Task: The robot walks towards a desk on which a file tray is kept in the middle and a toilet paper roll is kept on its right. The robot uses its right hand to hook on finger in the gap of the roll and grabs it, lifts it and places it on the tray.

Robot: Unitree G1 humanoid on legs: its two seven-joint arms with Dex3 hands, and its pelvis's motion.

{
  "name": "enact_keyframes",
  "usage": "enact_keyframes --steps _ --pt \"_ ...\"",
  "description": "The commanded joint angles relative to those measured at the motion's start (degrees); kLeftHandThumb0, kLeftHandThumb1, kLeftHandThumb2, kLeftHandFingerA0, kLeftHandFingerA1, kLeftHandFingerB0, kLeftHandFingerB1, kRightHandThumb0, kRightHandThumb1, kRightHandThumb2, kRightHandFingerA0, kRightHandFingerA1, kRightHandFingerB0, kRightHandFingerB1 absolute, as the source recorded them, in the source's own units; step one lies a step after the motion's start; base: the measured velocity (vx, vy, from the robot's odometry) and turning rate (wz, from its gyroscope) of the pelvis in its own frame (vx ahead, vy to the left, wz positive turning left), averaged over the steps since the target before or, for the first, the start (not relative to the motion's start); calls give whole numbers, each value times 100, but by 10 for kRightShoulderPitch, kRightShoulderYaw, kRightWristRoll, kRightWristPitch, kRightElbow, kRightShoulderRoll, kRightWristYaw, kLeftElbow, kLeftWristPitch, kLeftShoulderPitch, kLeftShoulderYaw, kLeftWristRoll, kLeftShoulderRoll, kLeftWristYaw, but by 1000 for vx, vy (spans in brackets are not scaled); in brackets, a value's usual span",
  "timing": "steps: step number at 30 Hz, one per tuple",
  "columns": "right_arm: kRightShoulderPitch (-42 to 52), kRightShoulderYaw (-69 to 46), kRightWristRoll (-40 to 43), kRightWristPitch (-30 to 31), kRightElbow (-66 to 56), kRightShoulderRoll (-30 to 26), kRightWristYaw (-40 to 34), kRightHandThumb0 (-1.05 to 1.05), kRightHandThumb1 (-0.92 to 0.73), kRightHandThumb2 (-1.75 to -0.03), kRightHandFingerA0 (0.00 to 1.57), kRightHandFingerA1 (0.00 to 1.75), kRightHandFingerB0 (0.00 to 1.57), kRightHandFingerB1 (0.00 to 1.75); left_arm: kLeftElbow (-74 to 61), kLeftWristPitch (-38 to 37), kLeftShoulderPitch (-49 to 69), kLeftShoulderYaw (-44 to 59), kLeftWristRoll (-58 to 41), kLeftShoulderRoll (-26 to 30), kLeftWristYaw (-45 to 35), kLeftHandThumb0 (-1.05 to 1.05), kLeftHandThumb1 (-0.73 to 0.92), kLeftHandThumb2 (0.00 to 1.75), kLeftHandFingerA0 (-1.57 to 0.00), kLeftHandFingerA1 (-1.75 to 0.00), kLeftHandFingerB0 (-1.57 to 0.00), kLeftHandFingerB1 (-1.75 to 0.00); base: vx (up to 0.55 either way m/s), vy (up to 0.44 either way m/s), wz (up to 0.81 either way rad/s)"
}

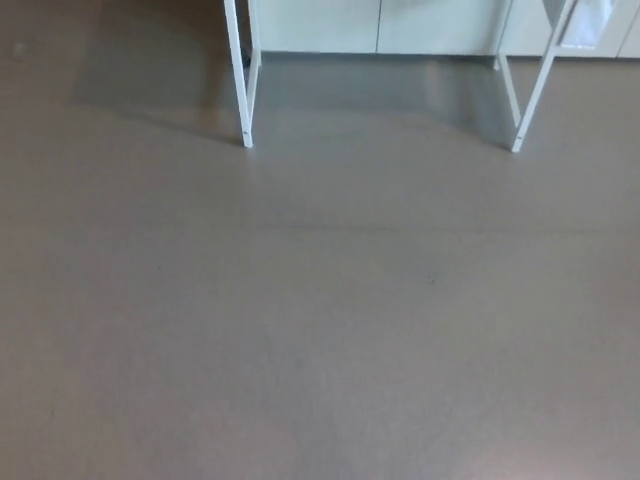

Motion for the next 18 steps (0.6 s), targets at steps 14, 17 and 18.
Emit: enact_keyframes --steps 14,17,18 --pt "-31 -5 11 -2 15 -10 -3 -72 -44 -85 1 31 7 37 9 -3 -11 6 -9 -4 20 -74 63 106 -42 -75 -45 -71 135 28 -3" --pt "-36 26 -20 -5 18 -18 -19 -78 -49 -88 3 32 8 32 13 -1 -13 8 -10 -5 22 -72 78 64 -36 -73 -39 -63 167 288 -17" --pt "-32 17 -5 -18 17 -17 -4 -78 -48 -87 1 31 9 26 15 -7 -12 4 -6 -2 14 -72 80 64 -28 -68 -34 -61 168 90 9"
